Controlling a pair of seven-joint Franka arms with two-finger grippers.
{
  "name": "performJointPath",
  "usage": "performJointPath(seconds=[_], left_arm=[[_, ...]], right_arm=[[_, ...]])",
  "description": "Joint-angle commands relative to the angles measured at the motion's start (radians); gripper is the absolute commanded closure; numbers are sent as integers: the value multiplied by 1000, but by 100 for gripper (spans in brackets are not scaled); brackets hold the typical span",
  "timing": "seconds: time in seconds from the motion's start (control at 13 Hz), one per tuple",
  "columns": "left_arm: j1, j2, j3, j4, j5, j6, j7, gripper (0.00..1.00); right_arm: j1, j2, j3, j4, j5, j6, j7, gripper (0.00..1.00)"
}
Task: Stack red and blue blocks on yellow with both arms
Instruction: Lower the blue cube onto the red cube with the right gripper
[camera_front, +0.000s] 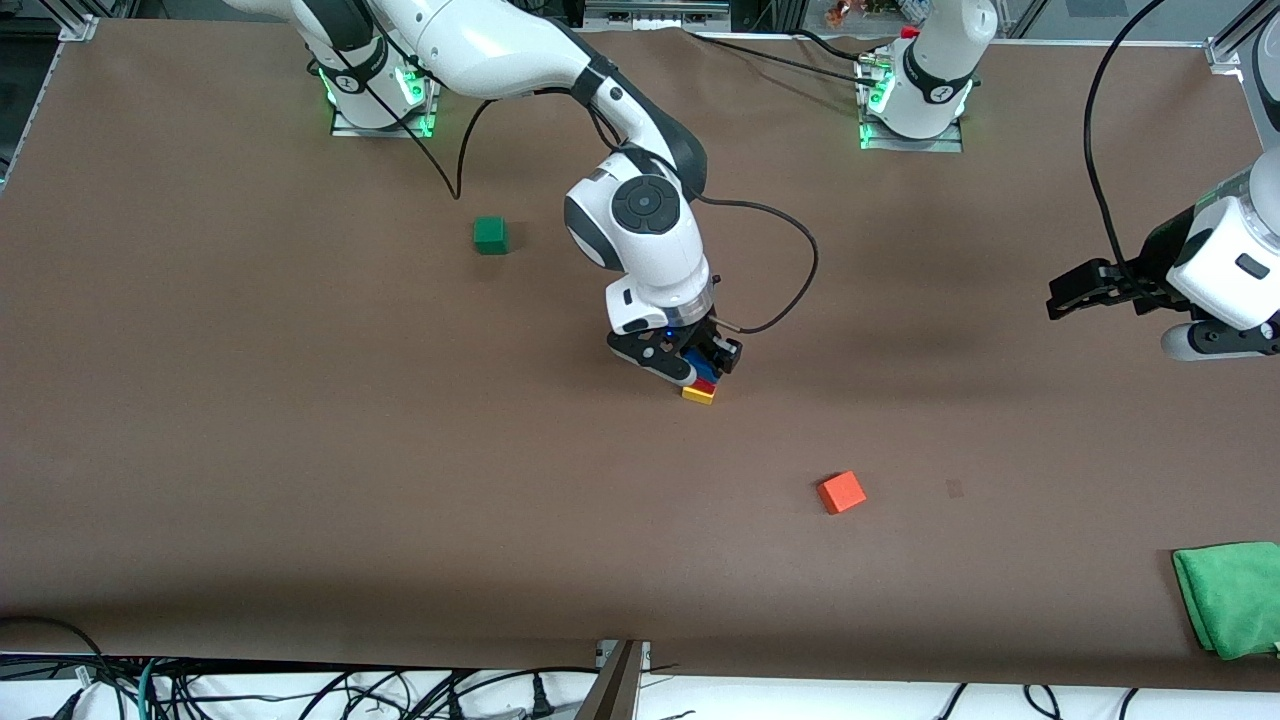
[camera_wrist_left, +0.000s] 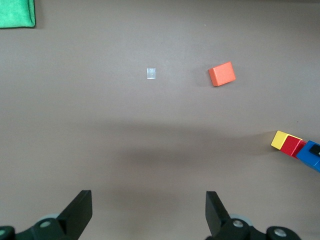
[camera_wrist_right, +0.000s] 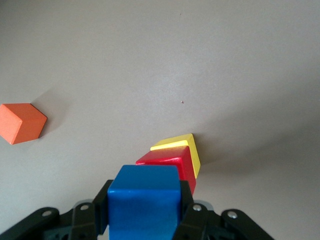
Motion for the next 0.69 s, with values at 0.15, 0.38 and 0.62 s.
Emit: performJointPath(seconds=[0.15,0.38,0.62], left_arm=[[10,-10,-5,-9,-14,2,19,0],[7,5,-5,-3,-14,4,15,0],[7,8,-6,14,-11,4,13,0]], right_arm=[[9,30,-5,46,-23,15,19,49],[9,32,-7,44,-26,20,17,17],[9,21,-8,44,-26,7,9,0]])
